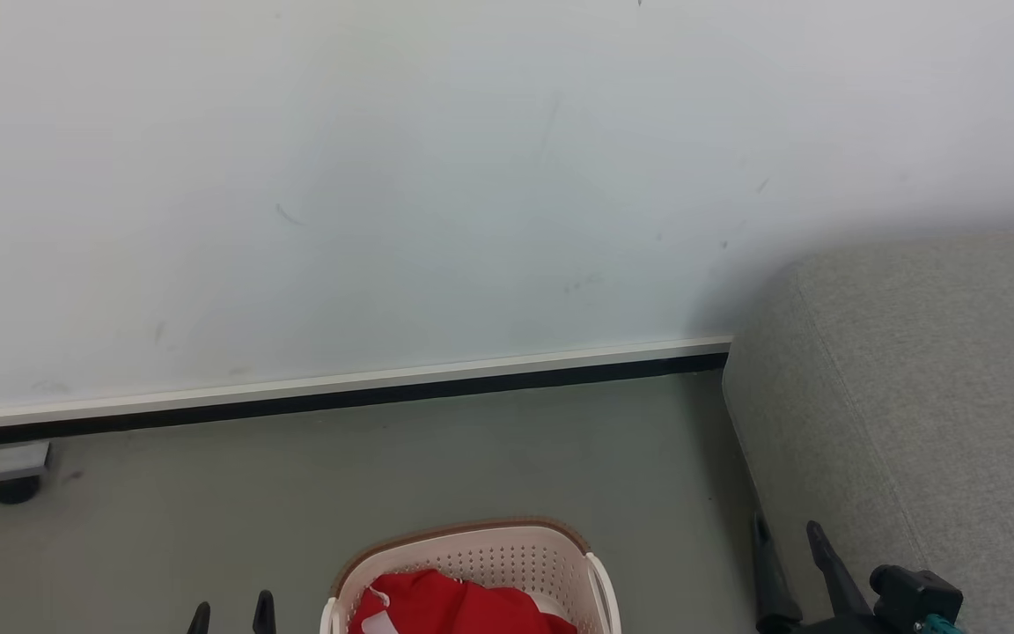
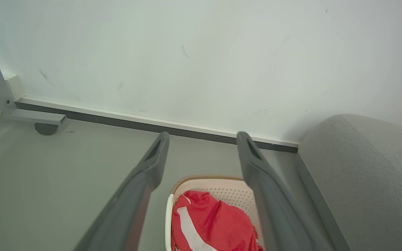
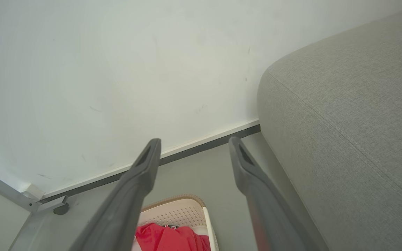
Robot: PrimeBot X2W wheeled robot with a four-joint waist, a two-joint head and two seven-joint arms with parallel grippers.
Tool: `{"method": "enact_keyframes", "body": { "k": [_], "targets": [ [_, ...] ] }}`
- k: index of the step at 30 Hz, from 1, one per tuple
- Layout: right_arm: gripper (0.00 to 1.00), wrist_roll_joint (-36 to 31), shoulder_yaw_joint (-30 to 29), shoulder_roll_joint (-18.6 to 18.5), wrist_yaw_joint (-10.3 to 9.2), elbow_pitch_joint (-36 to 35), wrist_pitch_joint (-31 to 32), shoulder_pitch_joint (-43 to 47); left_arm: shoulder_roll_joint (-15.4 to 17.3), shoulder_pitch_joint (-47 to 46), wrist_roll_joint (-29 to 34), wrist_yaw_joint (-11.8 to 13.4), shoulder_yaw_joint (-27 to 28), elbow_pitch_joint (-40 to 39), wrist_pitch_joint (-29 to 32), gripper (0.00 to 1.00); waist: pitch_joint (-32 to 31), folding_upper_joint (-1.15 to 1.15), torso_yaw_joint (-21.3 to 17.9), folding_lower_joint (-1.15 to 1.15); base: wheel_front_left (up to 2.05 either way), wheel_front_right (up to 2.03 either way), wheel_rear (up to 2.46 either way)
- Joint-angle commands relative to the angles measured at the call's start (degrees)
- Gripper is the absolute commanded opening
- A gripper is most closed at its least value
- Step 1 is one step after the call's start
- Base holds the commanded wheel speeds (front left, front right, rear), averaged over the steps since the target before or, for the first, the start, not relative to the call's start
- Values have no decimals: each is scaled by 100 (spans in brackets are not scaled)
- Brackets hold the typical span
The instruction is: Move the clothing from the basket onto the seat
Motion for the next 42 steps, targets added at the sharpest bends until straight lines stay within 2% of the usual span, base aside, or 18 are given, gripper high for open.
{"method": "enact_keyframes", "body": {
  "k": [1,19,42],
  "targets": [
    [100,-127,41,-28,4,12,-46,-28,58,12,124,-18,20,11,-54,100,-2,0,-5,0,0,0,0],
    [100,-747,199,-29,4,95,-242,-81,12,-54,656,-39,129,199,-212,100,-60,0,-21,0,0,0,0],
    [100,-686,134,-27,4,76,-231,-115,-46,-267,715,-320,446,516,-212,100,-38,0,-9,0,0,0,0]
  ]
}}
